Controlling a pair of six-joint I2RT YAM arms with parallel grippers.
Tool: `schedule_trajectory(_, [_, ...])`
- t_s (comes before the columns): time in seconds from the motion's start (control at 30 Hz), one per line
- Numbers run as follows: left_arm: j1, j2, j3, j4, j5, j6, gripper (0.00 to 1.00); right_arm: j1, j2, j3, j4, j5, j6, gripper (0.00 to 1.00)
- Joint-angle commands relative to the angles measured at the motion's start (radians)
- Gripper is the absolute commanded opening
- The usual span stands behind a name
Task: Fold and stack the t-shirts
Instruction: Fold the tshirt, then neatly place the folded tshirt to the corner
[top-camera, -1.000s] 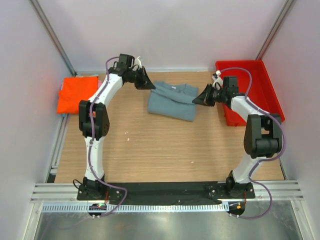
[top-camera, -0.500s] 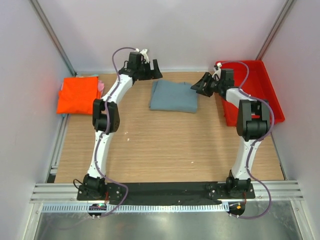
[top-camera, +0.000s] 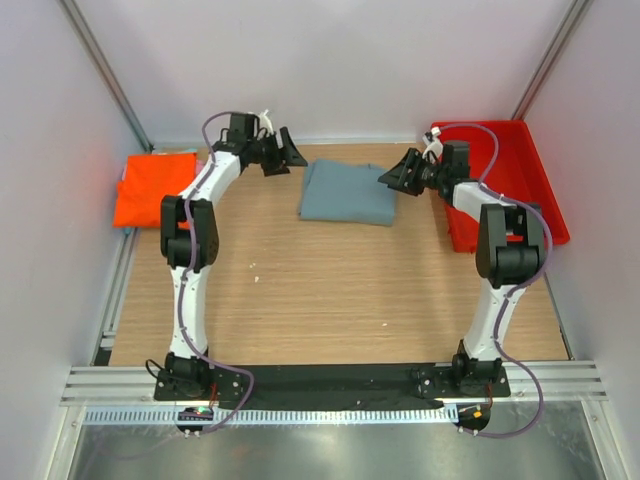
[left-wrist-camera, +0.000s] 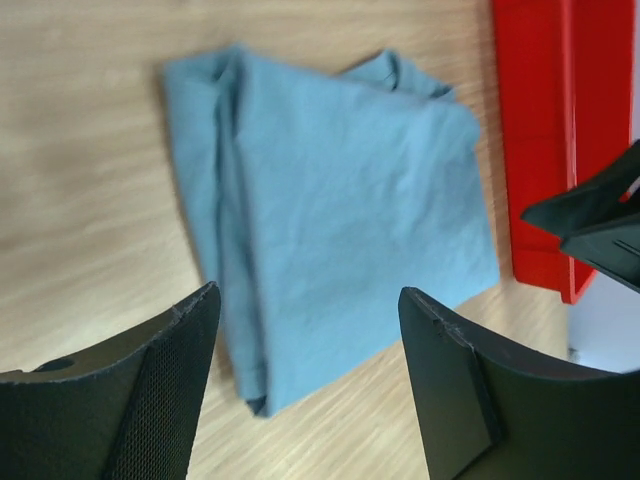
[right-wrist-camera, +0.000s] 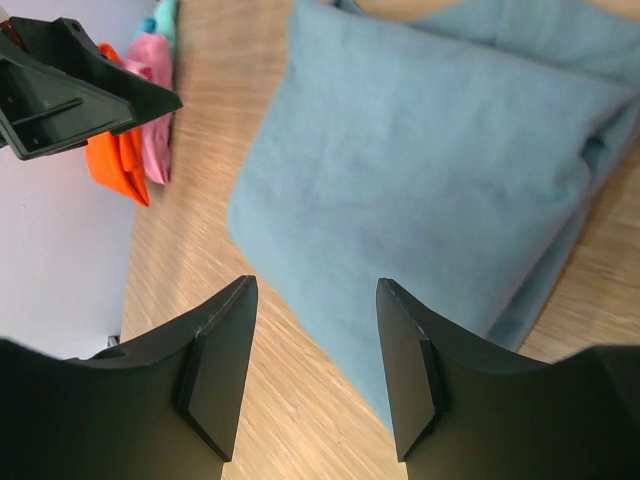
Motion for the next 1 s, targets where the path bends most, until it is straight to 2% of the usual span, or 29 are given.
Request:
schedule_trajectory(0.0, [0.027, 0.043, -0.065, -0.032, 0.128, -0.064, 0.73, -0.002, 0.075, 0.018, 0.048, -0.039, 0.012, 0.57])
schedule_trajectory(0.33, [0.038, 0.2, -0.011, -0.044, 0.219, -0.114, 0.73, 0.003, 0.178, 0.088, -0.01, -0.025, -0.007, 0.57])
schedule_trajectory(0.5, [0.035, 0.264, 0.01, 0.057, 0.253, -0.214, 0.71, 0.015, 0.211, 0.116, -0.037, -0.013, -0.012, 0.57])
schedule_trajectory(0.73, [-0.008, 0.337, 0.06, 0.105, 0.267, -0.257, 0.7, 0.04, 0.251, 0.128, -0.051, -0.003, -0.029, 0.57])
schedule_trajectory(0.87, [-0.028, 0.363, 0.087, 0.132, 0.271, -0.274, 0.68, 0.05, 0.259, 0.13, -0.054, -0.002, -0.037, 0.57])
schedule_trajectory(0.97, [-0.031, 0.37, 0.093, 0.151, 0.273, -0.286, 0.62, 0.055, 0.264, 0.13, -0.059, 0.003, -0.041, 0.57])
